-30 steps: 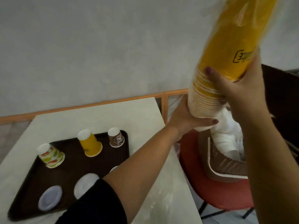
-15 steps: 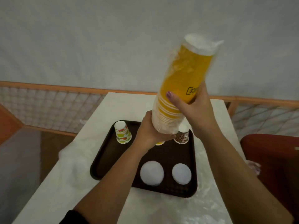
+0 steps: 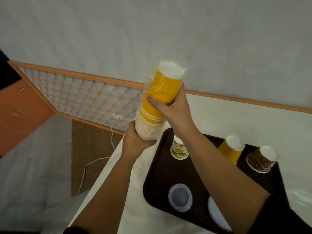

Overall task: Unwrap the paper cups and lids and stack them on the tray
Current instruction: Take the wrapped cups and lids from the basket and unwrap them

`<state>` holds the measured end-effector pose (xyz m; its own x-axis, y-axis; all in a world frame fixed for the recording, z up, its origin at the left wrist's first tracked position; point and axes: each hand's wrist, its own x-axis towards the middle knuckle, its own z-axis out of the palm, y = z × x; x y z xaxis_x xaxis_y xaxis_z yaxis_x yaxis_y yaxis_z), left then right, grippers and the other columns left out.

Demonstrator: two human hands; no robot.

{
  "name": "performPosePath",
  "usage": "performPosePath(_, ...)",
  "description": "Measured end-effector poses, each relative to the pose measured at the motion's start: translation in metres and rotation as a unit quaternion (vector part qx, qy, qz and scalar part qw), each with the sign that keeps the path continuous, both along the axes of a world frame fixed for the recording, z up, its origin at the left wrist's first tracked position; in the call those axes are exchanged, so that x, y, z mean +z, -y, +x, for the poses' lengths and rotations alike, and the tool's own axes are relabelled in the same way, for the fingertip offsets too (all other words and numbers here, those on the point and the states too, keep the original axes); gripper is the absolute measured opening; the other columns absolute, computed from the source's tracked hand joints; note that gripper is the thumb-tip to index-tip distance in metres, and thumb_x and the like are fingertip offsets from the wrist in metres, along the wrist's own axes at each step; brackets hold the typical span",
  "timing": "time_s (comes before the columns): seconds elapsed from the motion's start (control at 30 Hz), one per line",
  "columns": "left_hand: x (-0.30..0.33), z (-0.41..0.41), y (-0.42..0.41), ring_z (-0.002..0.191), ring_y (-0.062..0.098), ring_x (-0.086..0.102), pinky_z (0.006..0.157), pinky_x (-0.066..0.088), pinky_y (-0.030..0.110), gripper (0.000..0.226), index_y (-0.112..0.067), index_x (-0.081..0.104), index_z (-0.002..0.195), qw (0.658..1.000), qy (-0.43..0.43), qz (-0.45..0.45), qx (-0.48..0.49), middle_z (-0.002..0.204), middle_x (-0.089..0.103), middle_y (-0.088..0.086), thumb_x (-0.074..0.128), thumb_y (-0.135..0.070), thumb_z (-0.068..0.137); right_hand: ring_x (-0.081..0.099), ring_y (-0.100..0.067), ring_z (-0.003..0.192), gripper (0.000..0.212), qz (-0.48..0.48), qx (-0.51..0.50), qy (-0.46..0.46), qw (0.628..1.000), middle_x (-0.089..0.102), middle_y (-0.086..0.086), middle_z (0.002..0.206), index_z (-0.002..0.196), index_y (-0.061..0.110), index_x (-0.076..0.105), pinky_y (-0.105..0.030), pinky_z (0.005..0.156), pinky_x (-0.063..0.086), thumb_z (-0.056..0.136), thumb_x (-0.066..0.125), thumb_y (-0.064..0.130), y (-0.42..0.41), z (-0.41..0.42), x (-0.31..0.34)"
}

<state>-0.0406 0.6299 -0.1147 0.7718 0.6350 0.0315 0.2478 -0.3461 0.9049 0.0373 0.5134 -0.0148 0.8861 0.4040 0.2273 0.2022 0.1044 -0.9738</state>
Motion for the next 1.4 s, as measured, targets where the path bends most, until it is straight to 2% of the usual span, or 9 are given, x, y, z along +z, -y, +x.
performPosePath(0.1,-0.023,0.017,-0.024,0.098,0.017,0.059,0.077,0.049,0.033,0.08,-0.016,0.048,0.12,1.0,-0.001,-0.015,0.012,0.109,0.061,-0.003,0.091,-0.014,0.053,0.055,-0.015,0.112,0.081,-0.024,-0.007,0.01,1.0,0.052,0.006,0.126,0.135,0.026,0.031,-0.039,0.093,0.052,0.072,0.081,0.026,-0.028,0.011,-0.015)
performPosePath(0.23,-0.052,0.04,-0.039,0.1,0.017,0.059,0.08,0.048,0.032,0.076,-0.023,0.046,0.115,0.999,-0.017,-0.041,0.016,0.109,0.061,-0.004,0.091,-0.017,0.054,0.052,-0.013,0.112,0.086,-0.054,-0.021,0.039,0.998,0.048,0.007,0.126,0.137,0.022,0.026,-0.029,0.089,0.05,0.072,0.081,0.02,-0.05,0.025,-0.03)
performPosePath(0.5,-0.084,0.068,-0.04,0.115,0.024,0.053,0.088,0.042,0.028,0.089,-0.015,0.038,0.133,0.996,-0.067,-0.062,0.004,0.126,0.056,0.005,0.089,-0.02,0.06,0.05,-0.009,0.111,0.077,-0.112,-0.019,0.067,0.991,0.049,0.003,0.131,0.135,0.02,0.03,-0.012,0.084,0.045,0.075,0.078,0.024,-0.072,0.044,-0.056)
performPosePath(0.73,-0.1,0.072,-0.038,0.112,0.02,0.053,0.086,0.042,0.024,0.092,-0.018,0.035,0.136,0.994,-0.09,-0.057,0.006,0.121,0.053,0.0,0.088,-0.03,0.062,0.049,-0.014,0.116,0.073,-0.202,0.011,0.063,0.977,0.051,-0.001,0.131,0.136,0.015,0.035,-0.018,0.083,0.036,0.077,0.077,0.028,-0.081,0.055,-0.072)
performPosePath(0.9,-0.097,0.074,-0.042,0.117,0.013,0.046,0.096,0.043,0.029,0.112,-0.022,0.024,0.142,0.991,-0.126,-0.043,-0.024,0.124,0.044,-0.007,0.087,-0.051,0.054,0.047,-0.017,0.122,0.078,-0.223,0.015,0.067,0.972,0.047,-0.002,0.136,0.138,0.015,0.033,-0.019,0.087,0.037,0.076,0.077,0.031,-0.081,0.052,-0.072)
performPosePath(1.0,-0.089,0.067,-0.043,0.133,0.019,0.035,0.103,0.034,0.026,0.131,-0.021,0.017,0.148,0.991,-0.127,-0.02,-0.039,0.143,0.033,0.0,0.083,-0.066,0.044,0.039,-0.017,0.131,0.094,-0.214,0.018,0.077,0.974,0.037,-0.001,0.145,0.144,0.018,0.025,-0.021,0.095,0.035,0.07,0.081,0.033,-0.07,0.046,-0.072)
performPosePath(1.17,-0.049,0.032,-0.01,0.135,0.025,0.029,0.103,0.032,0.03,0.092,-0.008,0.022,0.143,0.998,-0.007,-0.009,0.055,0.147,0.025,0.011,0.079,-0.013,0.072,0.033,-0.015,0.135,0.089,-0.201,-0.015,0.043,0.979,0.03,0.003,0.151,0.147,0.028,0.02,-0.03,0.103,0.034,0.076,0.073,0.044,-0.029,0.031,-0.056)
performPosePath(1.3,-0.019,0.012,0.038,0.122,0.023,0.036,0.099,0.042,0.039,0.061,-0.011,0.037,0.13,0.984,0.088,0.065,0.141,0.134,0.04,0.009,0.071,-0.008,0.079,0.042,-0.01,0.127,0.059,-0.175,-0.072,0.072,0.979,0.042,0.006,0.142,0.138,0.03,0.038,-0.019,0.096,0.036,0.086,0.063,0.041,0.024,0.019,-0.038)
performPosePath(1.4,0.013,0.009,0.076,0.114,0.019,0.038,0.092,0.033,0.017,0.05,-0.008,0.04,0.129,0.974,0.175,0.099,0.099,0.127,0.046,0.009,0.062,-0.018,0.085,0.05,-0.007,0.116,0.038,-0.162,-0.122,0.113,0.973,0.051,0.011,0.128,0.126,0.029,0.053,-0.004,0.082,0.033,0.089,0.061,0.034,0.068,0.011,-0.028)
